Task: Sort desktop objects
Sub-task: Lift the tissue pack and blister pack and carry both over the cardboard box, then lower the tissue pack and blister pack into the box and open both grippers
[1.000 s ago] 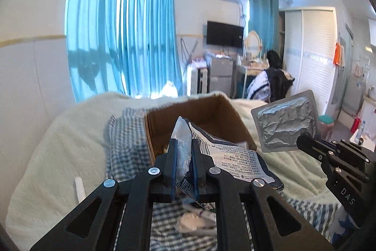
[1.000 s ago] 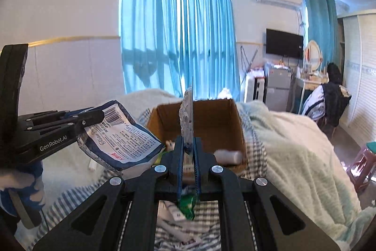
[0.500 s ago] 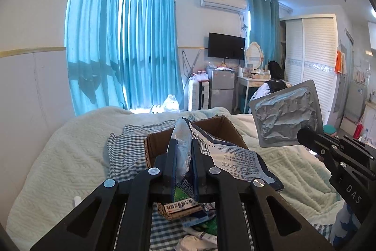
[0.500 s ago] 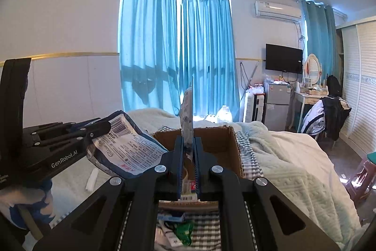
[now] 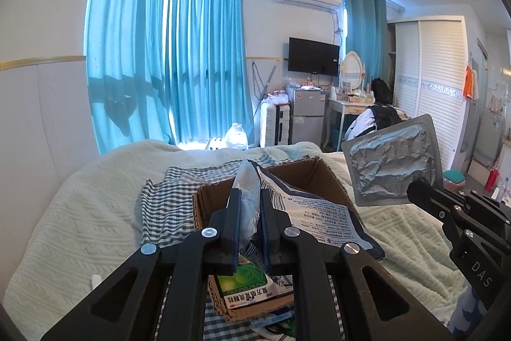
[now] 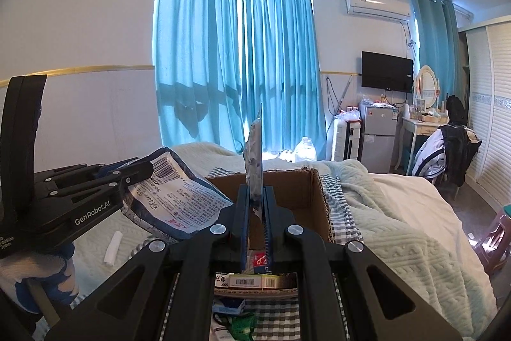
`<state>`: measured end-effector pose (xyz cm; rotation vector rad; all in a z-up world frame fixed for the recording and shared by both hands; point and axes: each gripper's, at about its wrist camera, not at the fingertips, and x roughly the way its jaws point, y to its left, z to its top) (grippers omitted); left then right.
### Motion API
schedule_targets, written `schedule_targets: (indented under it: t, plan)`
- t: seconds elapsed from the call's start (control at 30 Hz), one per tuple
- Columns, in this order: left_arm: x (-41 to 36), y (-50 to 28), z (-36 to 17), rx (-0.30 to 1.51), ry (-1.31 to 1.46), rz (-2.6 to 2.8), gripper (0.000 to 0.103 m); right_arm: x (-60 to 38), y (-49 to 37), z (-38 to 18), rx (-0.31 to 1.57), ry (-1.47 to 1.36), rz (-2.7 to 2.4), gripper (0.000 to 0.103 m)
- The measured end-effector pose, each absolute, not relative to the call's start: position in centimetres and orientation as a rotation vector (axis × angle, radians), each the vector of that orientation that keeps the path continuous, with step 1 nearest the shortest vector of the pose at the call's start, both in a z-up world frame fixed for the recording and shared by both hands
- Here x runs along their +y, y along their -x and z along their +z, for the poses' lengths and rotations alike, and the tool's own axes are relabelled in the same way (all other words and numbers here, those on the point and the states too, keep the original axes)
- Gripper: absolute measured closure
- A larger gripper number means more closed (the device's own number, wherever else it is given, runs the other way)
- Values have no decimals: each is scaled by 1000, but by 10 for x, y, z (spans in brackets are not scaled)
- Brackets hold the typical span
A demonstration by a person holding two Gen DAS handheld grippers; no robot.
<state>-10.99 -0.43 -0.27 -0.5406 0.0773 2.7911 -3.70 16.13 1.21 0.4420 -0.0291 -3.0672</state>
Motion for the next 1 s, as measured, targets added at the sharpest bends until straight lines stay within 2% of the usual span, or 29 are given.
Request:
schedule_targets:
  t: [1.0]
  plan:
    - [28,220,-102,148,819,2753,93,179,174,-79,-37,-735,-3003,96]
